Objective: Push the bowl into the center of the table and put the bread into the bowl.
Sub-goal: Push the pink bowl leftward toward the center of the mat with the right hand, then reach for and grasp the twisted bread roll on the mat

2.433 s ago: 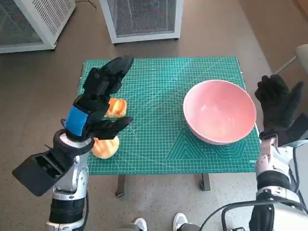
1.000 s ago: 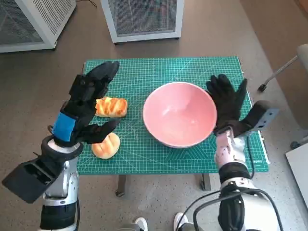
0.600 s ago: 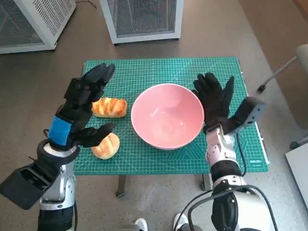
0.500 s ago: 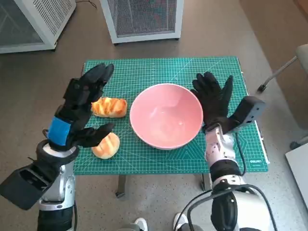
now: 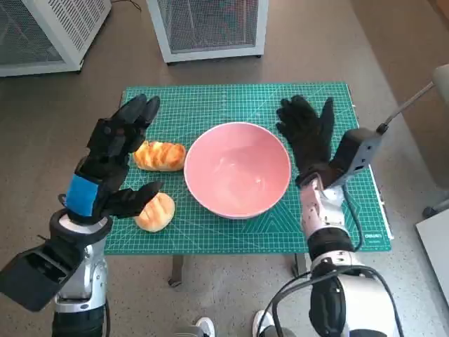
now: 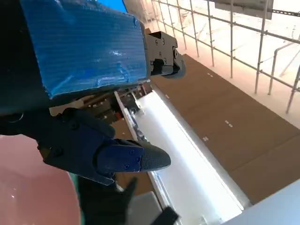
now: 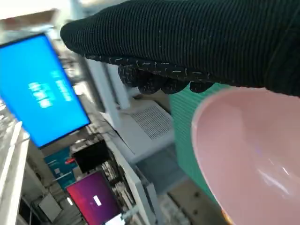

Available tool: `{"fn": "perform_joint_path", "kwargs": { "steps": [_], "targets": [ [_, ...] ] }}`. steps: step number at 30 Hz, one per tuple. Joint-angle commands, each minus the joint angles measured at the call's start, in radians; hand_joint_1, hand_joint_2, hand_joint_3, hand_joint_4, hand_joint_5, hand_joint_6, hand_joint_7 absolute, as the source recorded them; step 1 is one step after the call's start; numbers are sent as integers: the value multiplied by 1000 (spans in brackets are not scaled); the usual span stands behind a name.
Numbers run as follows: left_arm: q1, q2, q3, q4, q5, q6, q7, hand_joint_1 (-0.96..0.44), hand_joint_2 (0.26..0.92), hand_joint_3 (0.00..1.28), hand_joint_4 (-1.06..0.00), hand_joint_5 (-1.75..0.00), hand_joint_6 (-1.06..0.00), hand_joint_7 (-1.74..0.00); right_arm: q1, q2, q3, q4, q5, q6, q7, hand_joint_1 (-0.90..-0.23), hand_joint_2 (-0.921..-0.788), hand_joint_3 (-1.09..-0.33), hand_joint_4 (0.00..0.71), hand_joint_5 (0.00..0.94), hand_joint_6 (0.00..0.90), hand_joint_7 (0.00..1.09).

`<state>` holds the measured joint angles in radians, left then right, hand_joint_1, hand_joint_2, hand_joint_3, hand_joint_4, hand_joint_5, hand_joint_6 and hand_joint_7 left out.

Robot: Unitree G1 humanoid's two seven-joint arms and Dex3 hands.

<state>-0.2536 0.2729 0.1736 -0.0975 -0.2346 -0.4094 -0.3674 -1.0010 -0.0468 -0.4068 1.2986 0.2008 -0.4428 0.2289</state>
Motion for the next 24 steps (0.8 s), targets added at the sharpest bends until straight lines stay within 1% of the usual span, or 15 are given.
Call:
{"fn": "perform_joint_path", "kwargs": {
  "steps": [1, 3, 5, 6, 8, 11, 14, 15, 18, 21, 24],
  "targets": [
    [-9, 30, 29, 6, -1, 6, 7, -573, 921, 320, -253, -7, -123, -346, 4, -10, 17, -38, -2, -120, 79, -421, -921, -701, 297, 9, 94, 515],
    [-20, 41, 38, 17, 4, 8, 9, -586, 921, 320, -253, -6, -125, -341, 11, -17, 25, -61, 2, -185, 135, -438, -921, -693, 299, 8, 77, 544],
    [-33, 52, 45, 30, 8, 14, 11, -592, 921, 319, -253, -6, -129, -334, 16, -24, 27, -84, 16, -234, 194, -461, -921, -689, 301, 7, 65, 566],
    [-40, 60, 49, 36, 12, 18, 13, -592, 921, 319, -253, -6, -130, -332, 21, -24, 28, -103, 27, -258, 228, -465, -921, -689, 301, 7, 63, 569],
    [-52, 74, 54, 45, 25, 23, 19, -595, 921, 319, -254, -5, -134, -326, 33, -22, 29, -140, 49, -299, 288, -501, -921, -678, 308, 9, 58, 586],
    [-72, 99, 61, 67, 51, 26, 27, -598, 921, 318, -254, -5, -140, -320, 57, -18, 36, -204, 85, -350, 371, -519, -921, -672, 315, 12, 57, 598],
    [-109, 145, 63, 108, 101, 46, 34, -588, 921, 313, -251, -3, -143, -312, 104, -5, 66, -318, 126, -401, 456, -524, -921, -676, 323, 13, 51, 632],
    [-119, 157, 62, 118, 114, 53, 35, -588, 921, 305, -244, -2, -141, -306, 116, -3, 74, -346, 137, -408, 475, -520, -921, -682, 326, 14, 48, 645],
    [-151, 211, 53, 140, 183, 94, 43, -596, 921, 279, -224, -1, -134, -293, 158, 4, 102, -438, 181, -402, 536, -520, -921, -689, 330, 14, 44, 665],
    [-178, 260, 38, 150, 250, 143, 48, -603, 921, 234, -189, -1, -116, -277, 192, 5, 125, -509, 214, -381, 571, -531, -921, -666, 332, 13, 37, 684],
    [-210, 304, 16, 152, 302, 210, 34, -584, 921, 153, -150, -1, -97, -258, 226, 5, 148, -579, 236, -358, 588, -542, -921, -631, 333, 12, 22, 716]
  ]
}}
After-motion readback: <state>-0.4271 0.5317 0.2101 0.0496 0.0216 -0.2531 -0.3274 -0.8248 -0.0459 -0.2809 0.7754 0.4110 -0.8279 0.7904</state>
